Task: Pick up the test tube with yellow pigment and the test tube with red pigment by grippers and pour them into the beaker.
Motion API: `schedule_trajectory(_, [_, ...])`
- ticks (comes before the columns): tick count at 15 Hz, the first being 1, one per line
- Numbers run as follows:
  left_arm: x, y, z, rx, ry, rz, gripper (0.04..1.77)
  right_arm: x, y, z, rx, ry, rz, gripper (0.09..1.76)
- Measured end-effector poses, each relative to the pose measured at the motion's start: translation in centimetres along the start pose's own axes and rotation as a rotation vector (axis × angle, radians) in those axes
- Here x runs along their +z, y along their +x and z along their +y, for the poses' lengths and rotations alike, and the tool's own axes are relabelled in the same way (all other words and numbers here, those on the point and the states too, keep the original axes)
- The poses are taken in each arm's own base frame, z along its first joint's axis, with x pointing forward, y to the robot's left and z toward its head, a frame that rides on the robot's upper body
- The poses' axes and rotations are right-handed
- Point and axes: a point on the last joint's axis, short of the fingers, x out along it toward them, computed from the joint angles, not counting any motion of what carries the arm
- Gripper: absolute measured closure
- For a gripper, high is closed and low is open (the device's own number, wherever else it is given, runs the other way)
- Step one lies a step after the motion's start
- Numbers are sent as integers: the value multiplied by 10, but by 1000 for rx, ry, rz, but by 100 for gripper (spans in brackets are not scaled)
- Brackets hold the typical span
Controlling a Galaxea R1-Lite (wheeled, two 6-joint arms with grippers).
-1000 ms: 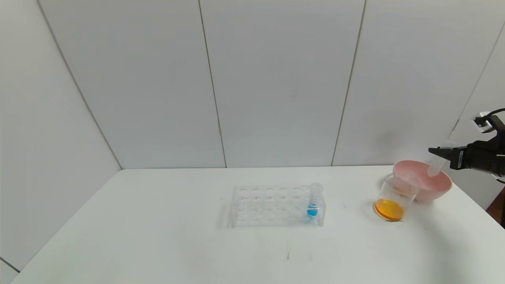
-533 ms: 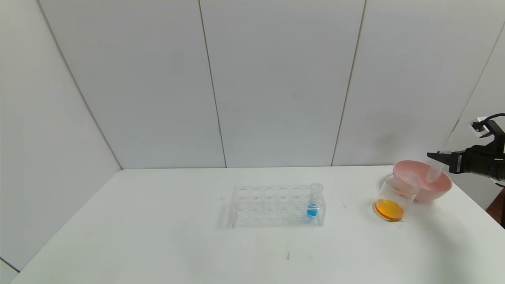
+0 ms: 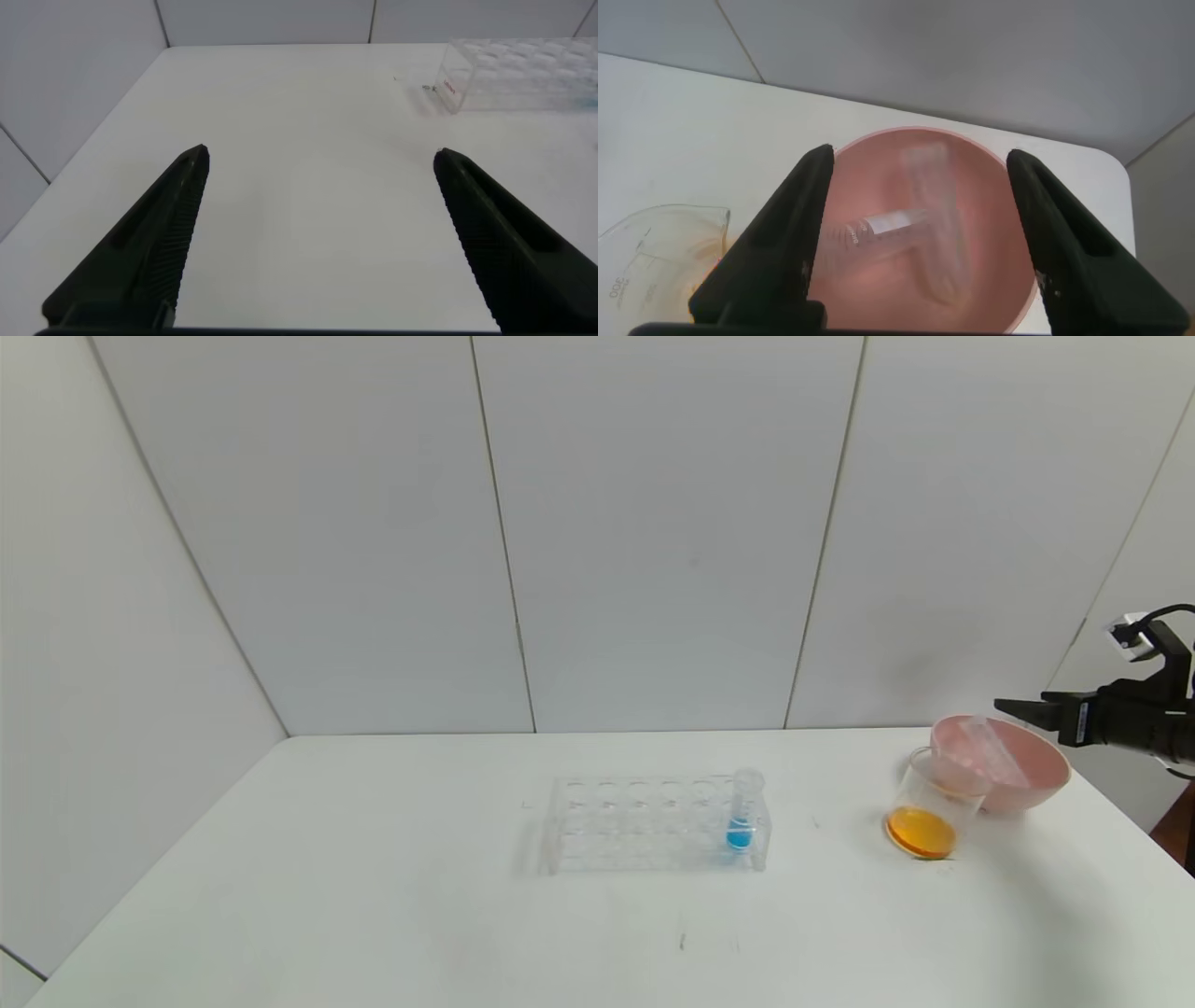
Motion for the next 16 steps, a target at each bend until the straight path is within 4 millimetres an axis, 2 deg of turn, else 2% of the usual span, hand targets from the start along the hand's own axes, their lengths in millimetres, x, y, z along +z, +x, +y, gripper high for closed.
schedule_trajectory(4, [0, 0, 0, 0, 0, 0, 9, 2, -5, 4, 2, -6, -1, 36])
schedule_trajectory(6, [0, 0, 0, 0, 0, 0, 9, 6, -9, 15, 17, -12, -5, 31])
schedule_trajectory(9, [0, 0, 0, 0, 0, 0, 9, 14, -12, 44, 63, -26, -6, 26])
schedule_trajectory(12, [0, 0, 0, 0, 0, 0, 9, 19, -22, 82, 108, -18, -2, 22])
schedule_trajectory(14, [0, 0, 0, 0, 0, 0, 9, 21, -36, 105, 145, -8, -5, 20])
schedule_trajectory(16, [0, 0, 0, 0, 0, 0, 9, 23, -59, 124, 167, -14, -23, 19])
